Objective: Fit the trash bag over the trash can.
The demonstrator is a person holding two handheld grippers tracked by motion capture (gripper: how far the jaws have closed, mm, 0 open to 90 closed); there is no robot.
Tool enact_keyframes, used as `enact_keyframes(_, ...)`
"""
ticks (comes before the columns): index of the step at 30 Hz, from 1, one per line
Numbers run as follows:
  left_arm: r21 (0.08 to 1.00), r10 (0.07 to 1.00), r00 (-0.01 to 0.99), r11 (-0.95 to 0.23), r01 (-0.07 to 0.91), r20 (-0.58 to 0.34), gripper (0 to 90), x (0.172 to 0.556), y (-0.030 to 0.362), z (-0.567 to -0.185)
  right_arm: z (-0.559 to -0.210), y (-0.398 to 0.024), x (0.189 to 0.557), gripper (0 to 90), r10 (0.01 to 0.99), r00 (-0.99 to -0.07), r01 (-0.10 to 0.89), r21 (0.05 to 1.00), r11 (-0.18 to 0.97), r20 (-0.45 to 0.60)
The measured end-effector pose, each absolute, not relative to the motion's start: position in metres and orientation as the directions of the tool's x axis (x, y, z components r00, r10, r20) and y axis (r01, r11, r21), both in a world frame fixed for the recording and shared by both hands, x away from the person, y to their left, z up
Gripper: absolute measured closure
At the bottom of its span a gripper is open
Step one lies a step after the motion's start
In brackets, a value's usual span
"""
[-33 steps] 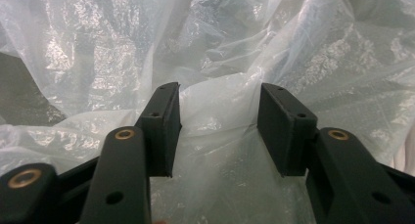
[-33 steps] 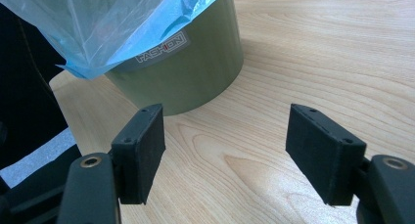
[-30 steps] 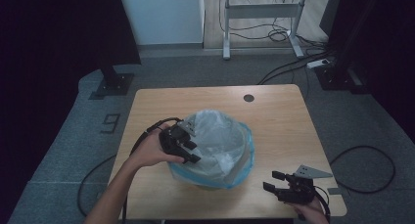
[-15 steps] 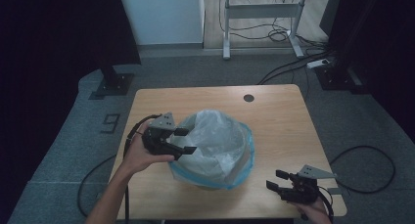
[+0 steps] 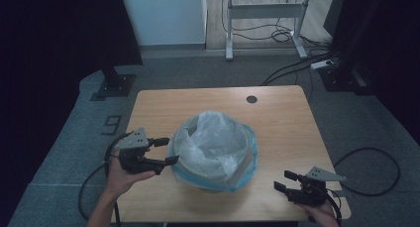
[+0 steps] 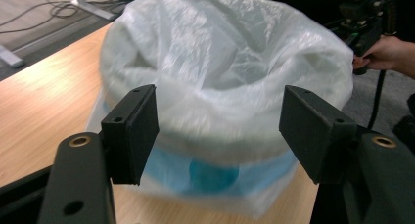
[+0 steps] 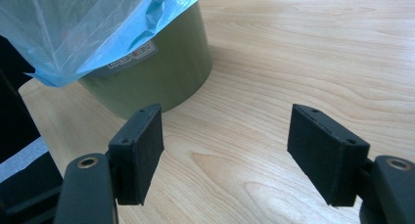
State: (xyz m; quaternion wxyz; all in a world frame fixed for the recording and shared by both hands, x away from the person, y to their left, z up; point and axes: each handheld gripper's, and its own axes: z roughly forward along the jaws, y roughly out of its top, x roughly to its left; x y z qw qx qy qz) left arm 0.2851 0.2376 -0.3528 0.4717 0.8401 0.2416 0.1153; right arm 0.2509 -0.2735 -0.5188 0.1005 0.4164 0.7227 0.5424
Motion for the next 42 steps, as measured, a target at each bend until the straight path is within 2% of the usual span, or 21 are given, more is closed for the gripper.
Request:
enact_keyframes(11,0.834,0.576,0.816,-0.425,0.352,-0.05,31.1,0.262,0.269,-0.388,-0.519,-0.286,0.252,28.2,0.74,-0.602,0.495,0.867,0.049,0.302)
enact_keyframes(27,0.774,0.638,0.757,-0.407,0.486,-0.14,31.3,0.271,0.284,-0.458,-0.523,-0.293,0.254,28.0,0.761,-0.583,0.502,0.862,0.064,0.283)
enact_keyframes(42,0.765,0.643,0.748,-0.394,0.509,-0.166,31.2,0.279,0.284,-0.473,-0.527,-0.293,0.258,27.9,0.766,-0.577,0.515,0.854,0.073,0.282)
